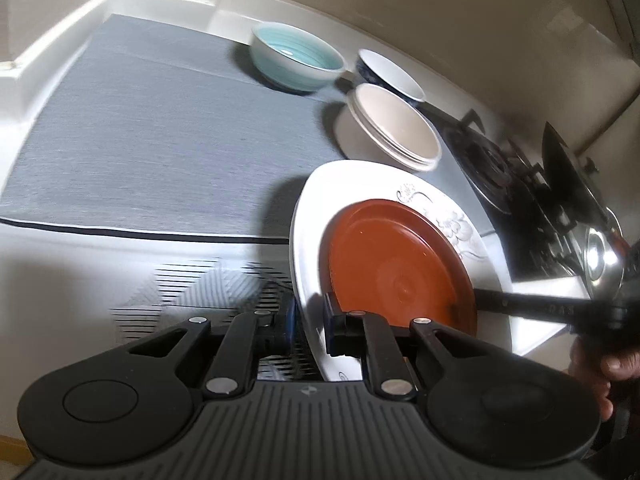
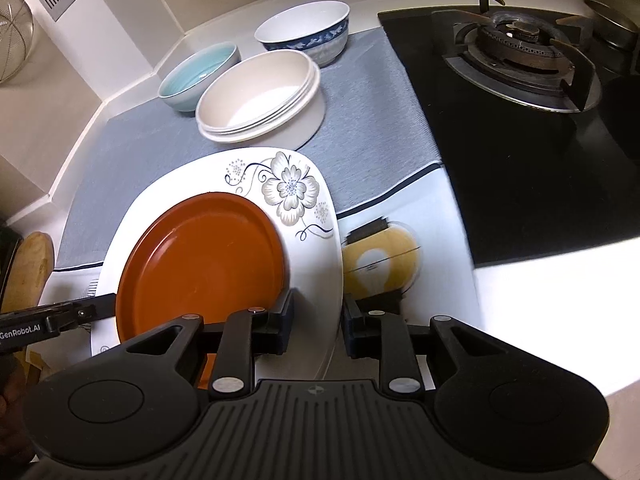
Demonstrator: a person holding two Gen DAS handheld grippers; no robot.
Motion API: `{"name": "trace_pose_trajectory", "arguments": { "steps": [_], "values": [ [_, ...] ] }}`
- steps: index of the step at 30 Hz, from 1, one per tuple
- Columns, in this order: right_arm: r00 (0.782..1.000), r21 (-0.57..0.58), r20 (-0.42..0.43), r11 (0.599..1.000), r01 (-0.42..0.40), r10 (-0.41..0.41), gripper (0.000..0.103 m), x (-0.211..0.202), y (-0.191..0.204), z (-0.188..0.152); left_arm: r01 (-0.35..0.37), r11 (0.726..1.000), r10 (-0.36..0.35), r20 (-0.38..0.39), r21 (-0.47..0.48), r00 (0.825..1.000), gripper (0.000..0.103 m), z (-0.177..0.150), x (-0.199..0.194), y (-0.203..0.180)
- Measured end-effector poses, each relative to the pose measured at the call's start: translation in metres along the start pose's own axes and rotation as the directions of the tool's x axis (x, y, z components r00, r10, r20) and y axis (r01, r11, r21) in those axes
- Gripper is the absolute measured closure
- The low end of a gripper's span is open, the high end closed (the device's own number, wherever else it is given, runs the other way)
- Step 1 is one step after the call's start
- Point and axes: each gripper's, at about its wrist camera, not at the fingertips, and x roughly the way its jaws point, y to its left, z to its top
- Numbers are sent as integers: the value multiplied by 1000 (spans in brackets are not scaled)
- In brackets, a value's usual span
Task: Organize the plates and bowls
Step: 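Lift the left gripper off the plate stack and swing toward the bowls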
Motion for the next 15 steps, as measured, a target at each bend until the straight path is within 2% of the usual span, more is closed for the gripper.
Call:
{"name": "trace_pose_trajectory", "arguments": {
  "steps": [5, 9, 15],
  "values": [
    [1000, -28, -10, 1000, -10, 9, 77, 7, 34, -5, -37, 997, 40, 42, -65, 998, 89, 5, -16, 38],
    [999, -61, -30, 997, -42, 40, 77, 26, 69, 1, -93, 985, 106, 85, -146, 991, 90, 18, -26, 71],
    [995, -151, -67, 984, -90, 80, 77, 64, 125, 32, -181, 942, 239, 186, -284, 953, 88, 40, -32, 115]
  ]
}}
